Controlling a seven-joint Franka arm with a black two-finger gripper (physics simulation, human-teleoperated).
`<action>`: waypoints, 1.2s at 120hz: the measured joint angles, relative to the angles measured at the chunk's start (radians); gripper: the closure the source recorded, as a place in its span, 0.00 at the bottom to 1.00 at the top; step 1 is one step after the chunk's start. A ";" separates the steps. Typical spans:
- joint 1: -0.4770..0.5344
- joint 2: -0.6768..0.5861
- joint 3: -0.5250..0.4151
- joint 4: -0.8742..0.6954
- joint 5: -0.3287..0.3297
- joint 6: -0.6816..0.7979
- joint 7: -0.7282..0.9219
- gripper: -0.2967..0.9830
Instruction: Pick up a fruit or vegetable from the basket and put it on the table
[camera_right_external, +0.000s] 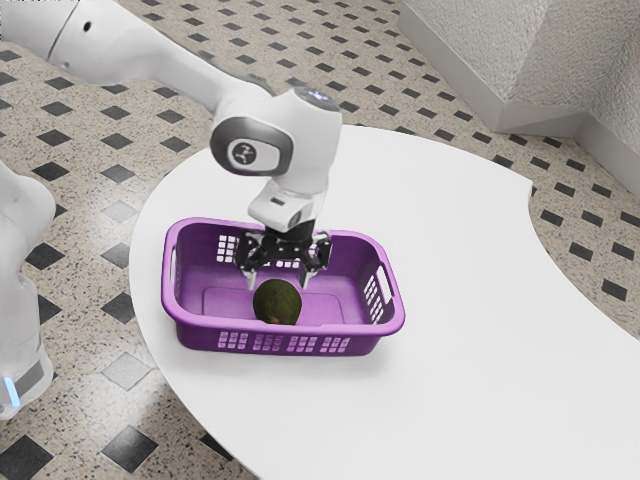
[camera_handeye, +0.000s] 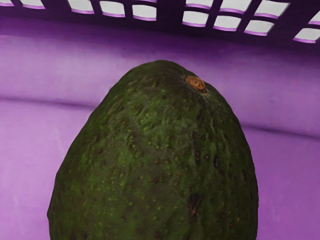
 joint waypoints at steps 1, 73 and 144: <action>0.000 0.002 0.000 0.000 0.000 0.001 0.001 0.24; -0.008 0.133 0.009 0.008 -0.030 0.090 0.033 0.34; -0.010 0.035 0.001 0.159 -0.016 0.082 0.028 0.45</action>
